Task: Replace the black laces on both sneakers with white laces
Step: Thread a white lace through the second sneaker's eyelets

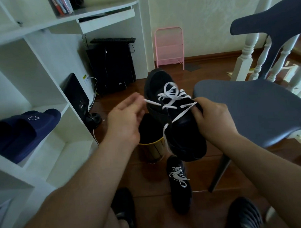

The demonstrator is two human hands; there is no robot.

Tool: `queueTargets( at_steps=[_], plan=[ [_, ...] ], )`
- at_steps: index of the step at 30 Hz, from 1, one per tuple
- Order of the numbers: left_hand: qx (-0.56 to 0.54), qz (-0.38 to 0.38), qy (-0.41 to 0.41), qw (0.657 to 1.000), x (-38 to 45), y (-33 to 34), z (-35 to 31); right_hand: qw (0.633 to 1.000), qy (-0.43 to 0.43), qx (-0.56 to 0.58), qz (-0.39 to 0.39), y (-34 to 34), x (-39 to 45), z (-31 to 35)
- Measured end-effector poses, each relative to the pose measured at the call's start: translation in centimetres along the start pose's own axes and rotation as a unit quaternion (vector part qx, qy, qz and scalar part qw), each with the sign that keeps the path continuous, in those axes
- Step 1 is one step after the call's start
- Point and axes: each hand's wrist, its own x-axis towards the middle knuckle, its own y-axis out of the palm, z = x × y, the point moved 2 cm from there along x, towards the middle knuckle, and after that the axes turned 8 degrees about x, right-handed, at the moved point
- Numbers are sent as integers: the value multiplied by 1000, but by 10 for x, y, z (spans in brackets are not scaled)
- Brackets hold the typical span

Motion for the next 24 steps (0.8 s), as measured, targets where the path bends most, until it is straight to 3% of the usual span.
queueTargets(
  at_steps=[4, 6, 8, 10, 13, 14, 18, 20, 24],
  plan=[
    [-188, -60, -2, 980, 30, -34, -27, 999, -29, -8, -28, -4, 2, 0],
    [-81, -50, 9, 995, 28, -33, -24, 999, -36, -2, -30, -3, 2, 3],
    [167, 1, 56, 984, 18, -20, -12, 999, -38, 9, -27, 0, 0, 9],
    [374, 47, 131, 917, 8, -5, 0, 998, -50, 9, -33, 3, -2, 12],
    [578, 72, 277, 764, -1, 1, 5, 998, -51, 7, -35, 3, -1, 12],
    [595, 80, 287, 746, -1, -1, 4, 998, -53, 1, -35, 2, -1, 11],
    [607, 133, 243, 744, 9, -12, 0, 997, -63, -21, -27, 1, -3, 5],
    [649, 122, 239, 712, 15, -20, -5, 997, -67, -33, -18, 1, -4, 3],
    [760, 17, 172, 626, 29, -48, -21, 997, -63, -41, -25, -4, -3, -2]
  ],
)
